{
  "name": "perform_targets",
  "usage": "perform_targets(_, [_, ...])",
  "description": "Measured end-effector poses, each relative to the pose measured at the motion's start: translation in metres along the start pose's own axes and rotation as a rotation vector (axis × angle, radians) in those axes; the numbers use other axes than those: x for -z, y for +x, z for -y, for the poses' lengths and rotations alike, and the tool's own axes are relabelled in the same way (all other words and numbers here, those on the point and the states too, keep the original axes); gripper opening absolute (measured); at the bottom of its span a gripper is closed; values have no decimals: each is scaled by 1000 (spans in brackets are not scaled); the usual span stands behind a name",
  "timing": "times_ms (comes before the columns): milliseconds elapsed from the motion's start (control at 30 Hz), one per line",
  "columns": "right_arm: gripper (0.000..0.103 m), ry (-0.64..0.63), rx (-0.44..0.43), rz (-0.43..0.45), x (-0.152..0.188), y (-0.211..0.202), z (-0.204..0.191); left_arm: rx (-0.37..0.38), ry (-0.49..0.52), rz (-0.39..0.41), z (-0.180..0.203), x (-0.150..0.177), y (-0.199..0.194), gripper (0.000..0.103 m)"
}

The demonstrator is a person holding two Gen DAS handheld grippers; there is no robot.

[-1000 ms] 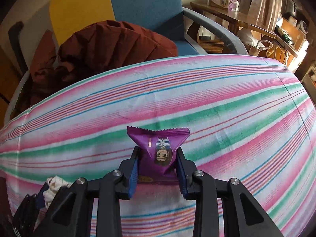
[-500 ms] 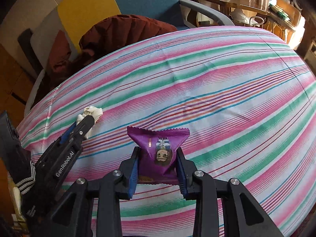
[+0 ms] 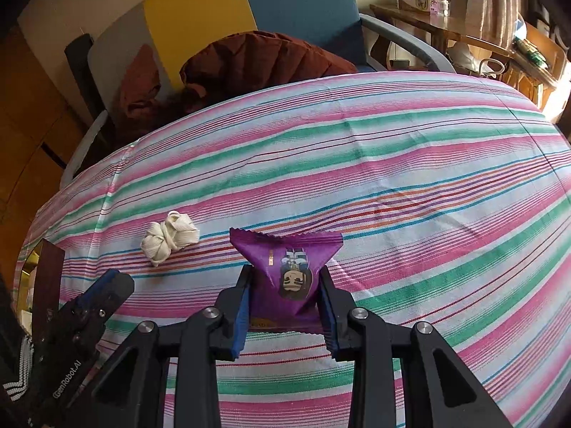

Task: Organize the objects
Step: 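Carry the cloth with the left tool while the right tool carries the purple pack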

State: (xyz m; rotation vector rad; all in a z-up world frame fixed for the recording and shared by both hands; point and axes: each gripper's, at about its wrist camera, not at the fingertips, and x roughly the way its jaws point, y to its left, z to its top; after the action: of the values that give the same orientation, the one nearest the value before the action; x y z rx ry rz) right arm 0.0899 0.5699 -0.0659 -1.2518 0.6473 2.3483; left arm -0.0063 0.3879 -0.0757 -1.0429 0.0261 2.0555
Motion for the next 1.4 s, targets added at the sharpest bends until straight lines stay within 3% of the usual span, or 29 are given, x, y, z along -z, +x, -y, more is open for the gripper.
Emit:
perform_targets(133, [34,1,7,18,-2,-6,3,-12,47,-2,13,-18,9,48])
perform_targets(267, [34,33,5,20,-6,-7,11,-64,126,-77,24,-27,42,48])
perform_targets(400, [34,62,-14,14,-11,-4,17,-72,101,-110,16,-26,64,48])
perform_targets(567, [34,64,-31,6,-13,-1,15,-36,90,-73,11,-20,58,31])
perform_targets(633, [34,52,-29,5,-13,0,13,-38,91,-55,10,-16,51,27])
perform_targets(900, [34,6,-36,7,-10,1,4,-15,105,2,6,7,5,27])
perform_targets(1233, [34,-113,-87,-11,1,6,-24,51,71,-9,-17,56,-66,27])
perform_targets(1400, [34,-189,-97,6,6,3,-39,68,20,22,-36,65,-108,27])
